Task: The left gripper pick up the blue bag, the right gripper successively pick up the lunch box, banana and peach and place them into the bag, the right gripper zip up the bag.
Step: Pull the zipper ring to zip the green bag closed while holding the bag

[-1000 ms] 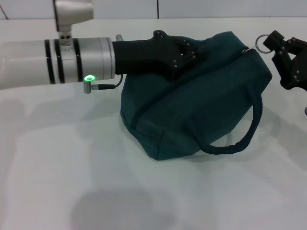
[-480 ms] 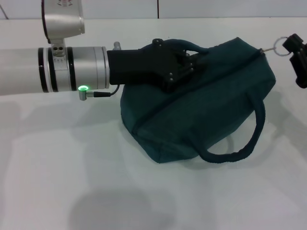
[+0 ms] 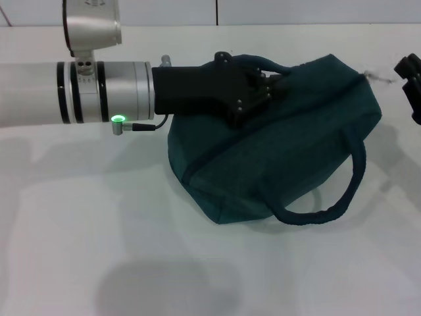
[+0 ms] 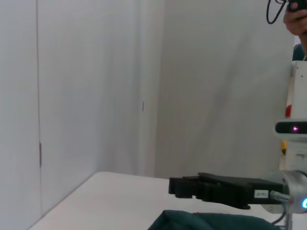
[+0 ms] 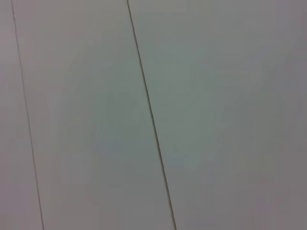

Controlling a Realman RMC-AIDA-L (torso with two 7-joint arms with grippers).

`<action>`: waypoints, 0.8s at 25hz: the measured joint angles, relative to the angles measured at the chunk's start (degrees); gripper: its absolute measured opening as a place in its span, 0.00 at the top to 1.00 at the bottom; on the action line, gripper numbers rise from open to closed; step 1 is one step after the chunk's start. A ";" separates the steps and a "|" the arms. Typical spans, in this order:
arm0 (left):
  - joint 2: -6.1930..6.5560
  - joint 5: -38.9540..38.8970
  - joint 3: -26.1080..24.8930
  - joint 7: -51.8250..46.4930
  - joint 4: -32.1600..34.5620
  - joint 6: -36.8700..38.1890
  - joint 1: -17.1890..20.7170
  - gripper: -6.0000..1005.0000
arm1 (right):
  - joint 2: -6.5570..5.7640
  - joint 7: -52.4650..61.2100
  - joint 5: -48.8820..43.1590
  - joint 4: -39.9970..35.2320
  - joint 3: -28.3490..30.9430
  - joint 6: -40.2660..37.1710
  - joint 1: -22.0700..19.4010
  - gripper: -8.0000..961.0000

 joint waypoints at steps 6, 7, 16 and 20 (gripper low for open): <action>-0.20 -0.53 -0.11 0.50 -0.33 -0.81 -0.60 0.94 | -0.07 -0.70 0.35 -0.15 0.59 -0.21 -0.77 0.89; -0.21 -0.58 -0.14 0.51 -0.44 -1.02 -0.68 0.94 | -0.14 -1.10 0.35 -0.16 0.85 0.15 -0.80 0.85; -0.30 -1.50 0.15 0.87 -0.61 -2.59 -0.97 0.94 | -0.16 -7.89 -1.95 -0.17 0.39 9.09 -0.62 0.55; -0.32 -2.48 0.23 1.81 -0.96 -2.65 -1.16 0.94 | -0.11 -8.35 -2.27 -0.16 -0.18 9.55 -0.25 0.53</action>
